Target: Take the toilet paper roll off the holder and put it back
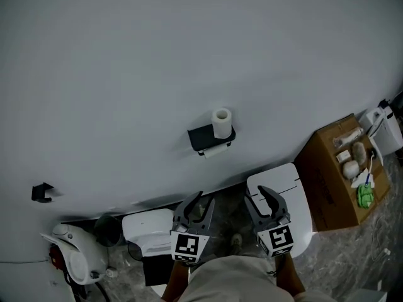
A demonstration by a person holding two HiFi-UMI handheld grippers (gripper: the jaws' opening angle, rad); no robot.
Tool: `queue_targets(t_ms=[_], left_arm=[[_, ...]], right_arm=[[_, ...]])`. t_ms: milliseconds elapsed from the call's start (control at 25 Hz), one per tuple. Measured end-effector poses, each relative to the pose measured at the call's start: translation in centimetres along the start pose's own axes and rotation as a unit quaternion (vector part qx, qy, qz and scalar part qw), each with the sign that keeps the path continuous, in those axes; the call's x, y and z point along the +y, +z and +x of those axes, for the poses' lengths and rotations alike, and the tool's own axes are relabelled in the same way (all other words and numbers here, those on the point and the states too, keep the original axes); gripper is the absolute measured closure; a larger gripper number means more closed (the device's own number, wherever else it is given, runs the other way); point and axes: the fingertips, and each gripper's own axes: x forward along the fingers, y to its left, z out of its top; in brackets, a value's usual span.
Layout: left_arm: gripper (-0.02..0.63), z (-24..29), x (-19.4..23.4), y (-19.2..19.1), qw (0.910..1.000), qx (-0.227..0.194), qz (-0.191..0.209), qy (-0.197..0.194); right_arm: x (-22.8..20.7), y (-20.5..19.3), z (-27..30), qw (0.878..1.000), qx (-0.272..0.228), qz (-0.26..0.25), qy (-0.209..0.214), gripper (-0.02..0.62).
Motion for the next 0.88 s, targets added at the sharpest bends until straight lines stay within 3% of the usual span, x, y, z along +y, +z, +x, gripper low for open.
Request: queue_targets(t_ms=[440,880], left_arm=[[0.472,3.4,1.0,0.8,0.9992,0.01,0.01,0.036],[0.472,6.9,4.1,1.0,0.9998,-0.004,0.007,0.017]], right_arm=[[-2.6,0.2,4.2,0.999,-0.016,0.013,0.043,0.42],[-3.7,1.4,10.5,0.999,-0.018,-0.012,0.035,0.379]])
